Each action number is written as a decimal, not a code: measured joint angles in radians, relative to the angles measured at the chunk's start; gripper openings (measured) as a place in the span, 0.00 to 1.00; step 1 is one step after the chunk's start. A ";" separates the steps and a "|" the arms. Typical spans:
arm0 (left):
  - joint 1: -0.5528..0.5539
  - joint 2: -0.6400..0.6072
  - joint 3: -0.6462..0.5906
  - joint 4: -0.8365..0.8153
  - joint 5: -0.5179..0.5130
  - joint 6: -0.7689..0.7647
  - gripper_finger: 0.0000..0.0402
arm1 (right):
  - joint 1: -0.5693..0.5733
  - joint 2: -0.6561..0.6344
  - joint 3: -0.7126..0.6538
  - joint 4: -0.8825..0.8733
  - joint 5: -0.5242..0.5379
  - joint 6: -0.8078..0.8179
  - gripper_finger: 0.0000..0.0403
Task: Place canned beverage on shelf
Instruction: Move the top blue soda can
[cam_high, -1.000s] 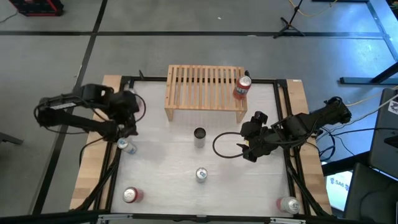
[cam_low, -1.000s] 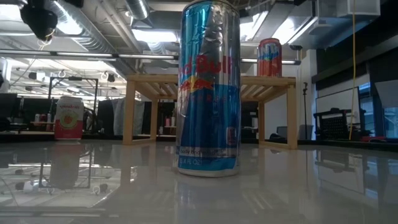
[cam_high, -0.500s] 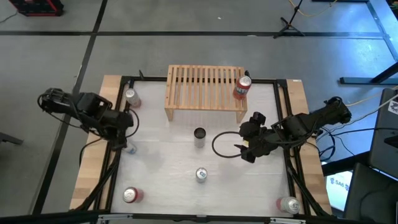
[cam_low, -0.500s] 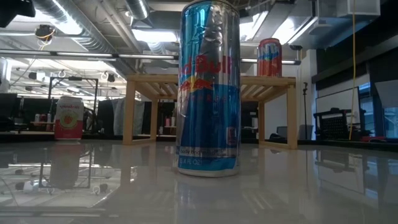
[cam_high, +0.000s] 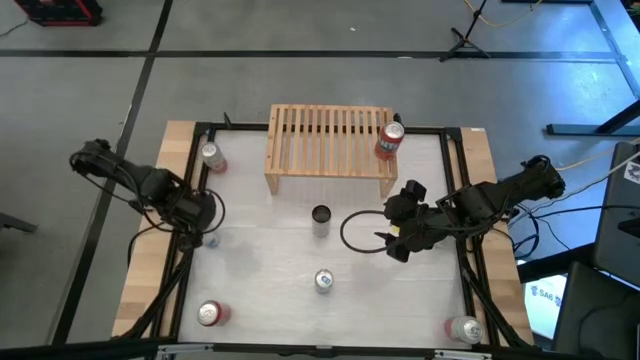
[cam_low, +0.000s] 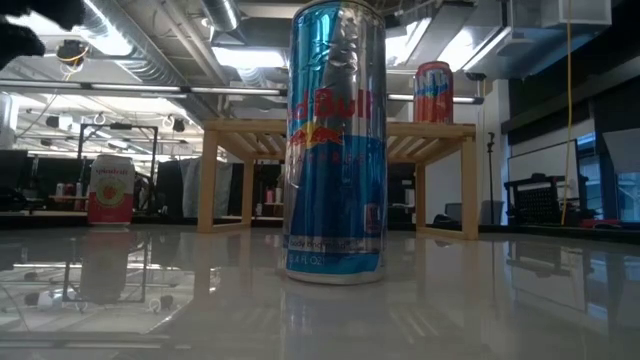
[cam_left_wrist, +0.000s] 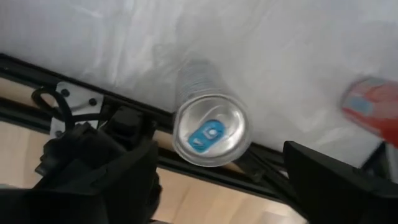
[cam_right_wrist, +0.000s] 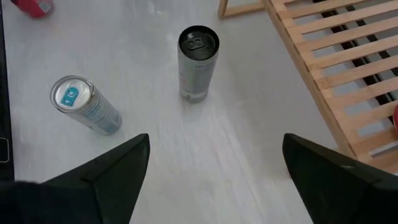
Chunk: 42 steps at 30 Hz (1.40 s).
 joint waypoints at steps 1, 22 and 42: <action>-0.004 0.000 -0.015 0.001 0.002 0.000 0.84 | 0.000 0.000 0.000 0.000 0.000 0.000 0.88; -0.011 0.001 -0.184 0.135 -0.024 0.015 0.83 | 0.000 0.000 0.000 0.018 0.008 -0.007 0.88; -0.011 0.003 -0.099 0.147 -0.006 -0.006 0.52 | 0.000 0.000 0.000 0.018 0.024 -0.008 0.88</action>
